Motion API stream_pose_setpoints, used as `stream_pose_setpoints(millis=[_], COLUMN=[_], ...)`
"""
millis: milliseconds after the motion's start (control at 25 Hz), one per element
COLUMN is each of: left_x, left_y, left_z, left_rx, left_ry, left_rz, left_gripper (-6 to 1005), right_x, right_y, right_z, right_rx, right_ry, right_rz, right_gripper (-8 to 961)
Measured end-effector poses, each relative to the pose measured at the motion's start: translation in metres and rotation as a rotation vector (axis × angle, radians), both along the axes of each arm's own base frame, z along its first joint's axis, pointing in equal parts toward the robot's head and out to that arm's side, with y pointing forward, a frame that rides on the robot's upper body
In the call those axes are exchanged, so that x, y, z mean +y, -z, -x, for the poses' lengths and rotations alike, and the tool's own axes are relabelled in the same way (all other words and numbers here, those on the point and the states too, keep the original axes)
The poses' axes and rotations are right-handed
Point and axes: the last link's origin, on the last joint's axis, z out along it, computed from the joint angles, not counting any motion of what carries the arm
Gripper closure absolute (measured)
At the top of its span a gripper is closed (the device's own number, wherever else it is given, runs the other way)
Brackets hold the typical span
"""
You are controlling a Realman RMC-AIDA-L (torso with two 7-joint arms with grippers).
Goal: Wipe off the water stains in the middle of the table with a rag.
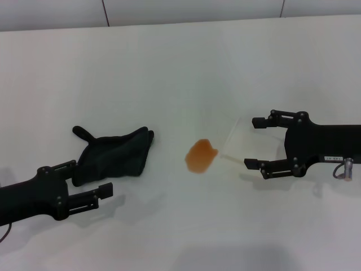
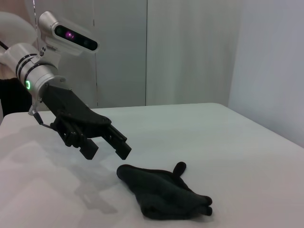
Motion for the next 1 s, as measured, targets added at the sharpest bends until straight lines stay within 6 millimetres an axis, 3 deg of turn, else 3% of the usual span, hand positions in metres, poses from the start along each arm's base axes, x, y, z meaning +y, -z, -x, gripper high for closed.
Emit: stream_pose_setpoints(millis=[800,1000], left_x=[0.000,0.000], left_y=[0.000,0.000], left_z=[0.000,0.000], left_rx=[0.000,0.001], left_ry=[-0.001,0.001], left_rz=[0.001,0.000], left_gripper=[234,234], right_x=[0.001,0.010], right_y=[0.001,-0.013], right_z=[0.002,0.016], right_rx=[0.000,0.027], right_ry=[-0.006,0.110], right_rz=[0.003,0.043], right_gripper=[97,97])
